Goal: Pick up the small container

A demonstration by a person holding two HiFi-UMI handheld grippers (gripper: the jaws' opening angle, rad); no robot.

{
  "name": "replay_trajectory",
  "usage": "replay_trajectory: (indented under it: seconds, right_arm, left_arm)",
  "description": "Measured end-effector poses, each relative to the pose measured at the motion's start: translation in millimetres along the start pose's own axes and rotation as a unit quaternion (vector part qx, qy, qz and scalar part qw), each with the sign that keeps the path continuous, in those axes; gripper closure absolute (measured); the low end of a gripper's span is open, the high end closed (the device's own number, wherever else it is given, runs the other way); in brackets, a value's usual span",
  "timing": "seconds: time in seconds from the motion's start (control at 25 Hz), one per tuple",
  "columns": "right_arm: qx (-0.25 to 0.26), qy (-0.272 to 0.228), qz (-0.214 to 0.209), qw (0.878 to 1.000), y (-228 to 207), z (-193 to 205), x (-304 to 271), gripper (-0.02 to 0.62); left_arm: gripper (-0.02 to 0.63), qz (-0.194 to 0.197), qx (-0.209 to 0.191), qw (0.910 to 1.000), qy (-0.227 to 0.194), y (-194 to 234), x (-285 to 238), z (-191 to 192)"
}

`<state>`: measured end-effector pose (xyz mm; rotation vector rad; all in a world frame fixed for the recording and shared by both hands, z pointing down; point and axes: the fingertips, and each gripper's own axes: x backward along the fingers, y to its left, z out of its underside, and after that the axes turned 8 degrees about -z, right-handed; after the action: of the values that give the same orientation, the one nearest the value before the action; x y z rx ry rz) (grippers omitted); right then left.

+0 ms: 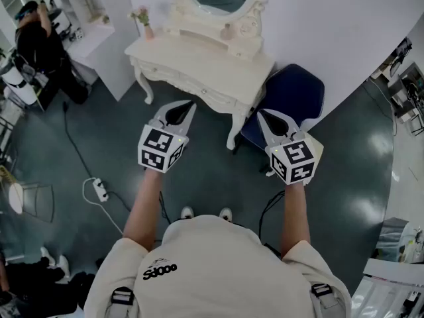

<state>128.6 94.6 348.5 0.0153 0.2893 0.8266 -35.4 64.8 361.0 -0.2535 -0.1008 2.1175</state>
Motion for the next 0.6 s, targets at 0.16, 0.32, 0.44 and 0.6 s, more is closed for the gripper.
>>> replay_trajectory:
  seconds: [0.16, 0.32, 0.44, 0.6]
  right_arm:
    - [0.002, -0.004, -0.001, 1.0, 1.4, -0.2, -1.7, 0.592]
    - [0.003, -0.005, -0.002, 1.0, 3.0, -1.1, 0.2, 0.592]
    - [0.006, -0.008, -0.002, 1.0, 2.9, -1.3, 4.7, 0.592]
    - [0.016, -0.008, -0.002, 1.0, 3.1, -1.2, 9.9, 0.594]
  left_arm:
    - [0.587, -0.015, 0.009, 0.9998, 0.003, 9.0, 1.3, 3.2]
    - [0.586, -0.018, 0.007, 0.9998, 0.006, 7.1, 3.2, 2.9]
    - [0.586, -0.016, 0.005, 0.9998, 0.005, 0.4, 4.2, 2.5]
    - [0.586, -0.012, 0.003, 0.9999, 0.008, -9.0, 5.8, 2.9]
